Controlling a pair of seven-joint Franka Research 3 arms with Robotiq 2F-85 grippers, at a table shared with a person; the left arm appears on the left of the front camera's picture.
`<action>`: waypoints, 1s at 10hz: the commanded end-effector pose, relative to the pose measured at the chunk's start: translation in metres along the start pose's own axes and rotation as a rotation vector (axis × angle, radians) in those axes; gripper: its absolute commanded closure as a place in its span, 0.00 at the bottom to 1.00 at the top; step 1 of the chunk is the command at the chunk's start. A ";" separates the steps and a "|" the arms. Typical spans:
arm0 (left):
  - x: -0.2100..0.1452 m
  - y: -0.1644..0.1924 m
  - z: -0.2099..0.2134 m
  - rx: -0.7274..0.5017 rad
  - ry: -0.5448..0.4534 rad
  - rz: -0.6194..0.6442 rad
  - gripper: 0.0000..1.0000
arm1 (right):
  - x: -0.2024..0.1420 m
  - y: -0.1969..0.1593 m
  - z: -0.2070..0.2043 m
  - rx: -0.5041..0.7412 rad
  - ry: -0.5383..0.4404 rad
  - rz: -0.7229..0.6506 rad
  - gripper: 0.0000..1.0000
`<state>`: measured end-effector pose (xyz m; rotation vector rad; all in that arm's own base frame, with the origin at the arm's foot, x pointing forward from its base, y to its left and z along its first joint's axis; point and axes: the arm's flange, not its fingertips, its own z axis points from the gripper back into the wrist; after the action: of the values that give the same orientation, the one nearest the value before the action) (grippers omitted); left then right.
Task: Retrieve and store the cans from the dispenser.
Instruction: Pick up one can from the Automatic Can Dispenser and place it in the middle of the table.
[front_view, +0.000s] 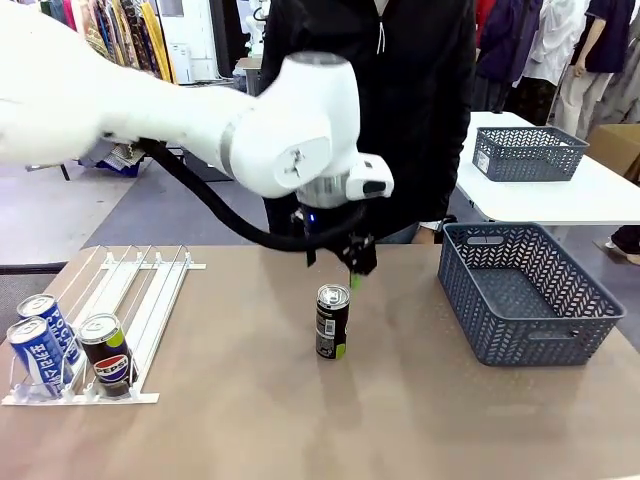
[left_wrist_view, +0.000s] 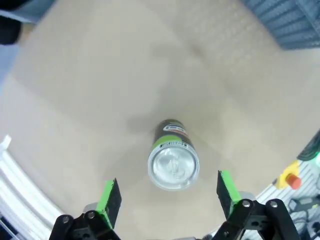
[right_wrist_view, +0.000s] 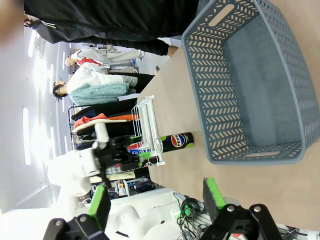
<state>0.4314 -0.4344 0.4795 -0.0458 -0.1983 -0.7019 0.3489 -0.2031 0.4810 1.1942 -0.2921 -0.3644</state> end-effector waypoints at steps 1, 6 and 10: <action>-0.033 0.022 0.063 -0.046 -0.059 0.079 0.00 | 0.000 0.002 0.002 0.002 0.006 0.011 0.00; -0.168 0.195 0.215 -0.315 -0.138 0.311 0.00 | 0.000 0.002 0.002 0.002 0.006 0.011 0.00; -0.392 0.343 0.207 -0.688 -0.366 0.726 0.00 | 0.000 0.002 0.002 0.002 0.006 0.011 0.00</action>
<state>0.3382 0.0820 0.6347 -0.7722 -0.2183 -0.1092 0.3486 -0.2040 0.4805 1.1943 -0.2918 -0.3672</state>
